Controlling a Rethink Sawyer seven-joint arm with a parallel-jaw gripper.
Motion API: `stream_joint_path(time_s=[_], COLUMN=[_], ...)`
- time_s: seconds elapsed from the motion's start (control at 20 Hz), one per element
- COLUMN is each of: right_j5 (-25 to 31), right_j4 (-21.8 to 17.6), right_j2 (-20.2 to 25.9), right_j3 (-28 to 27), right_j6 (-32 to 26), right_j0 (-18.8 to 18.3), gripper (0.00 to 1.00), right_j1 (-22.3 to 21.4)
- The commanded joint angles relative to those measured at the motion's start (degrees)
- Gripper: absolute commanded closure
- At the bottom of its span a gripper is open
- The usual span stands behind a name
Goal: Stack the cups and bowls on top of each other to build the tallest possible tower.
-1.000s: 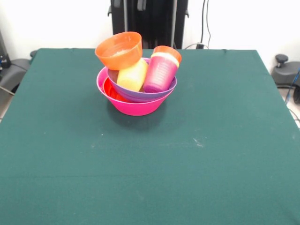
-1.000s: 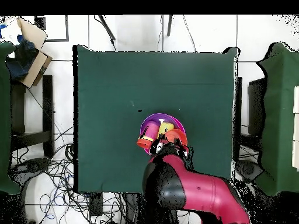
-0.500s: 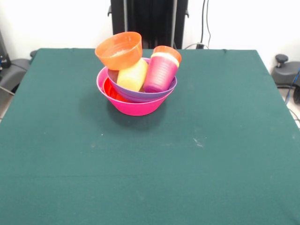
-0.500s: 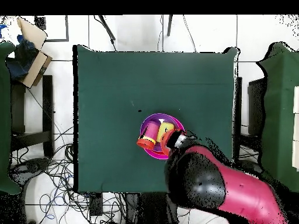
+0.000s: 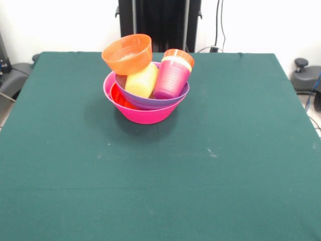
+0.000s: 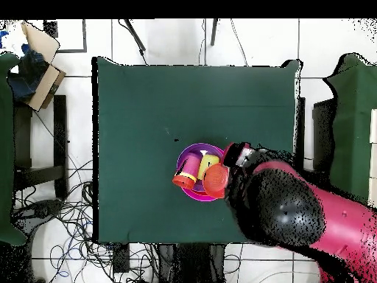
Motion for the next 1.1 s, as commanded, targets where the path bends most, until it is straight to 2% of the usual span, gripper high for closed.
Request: stream_joint_path(time_s=[0.05,0.2,0.5,0.8,0.9,1.1], right_j5=[6.7,8.7,12.5,15.4,14.1,13.3], right_j4=[-0.2,0.0,-2.5,-1.3,-0.7,-2.5], right_j2=[8.7,10.1,11.5,12.4,12.7,14.1], right_j3=[-2.5,-3.4,-6.0,-6.2,-4.5,-6.2], right_j6=[-18.3,-19.7,-19.3,-20.5,-20.6,-19.5], right_j0=[-1.9,-3.6,-5.0,-6.7,-7.2,-7.9], gripper=[0.0,0.0,0.0,0.0,0.0,0.0], right_j1=[3.9,2.8,1.7,-2.4,-3.3,-1.4])
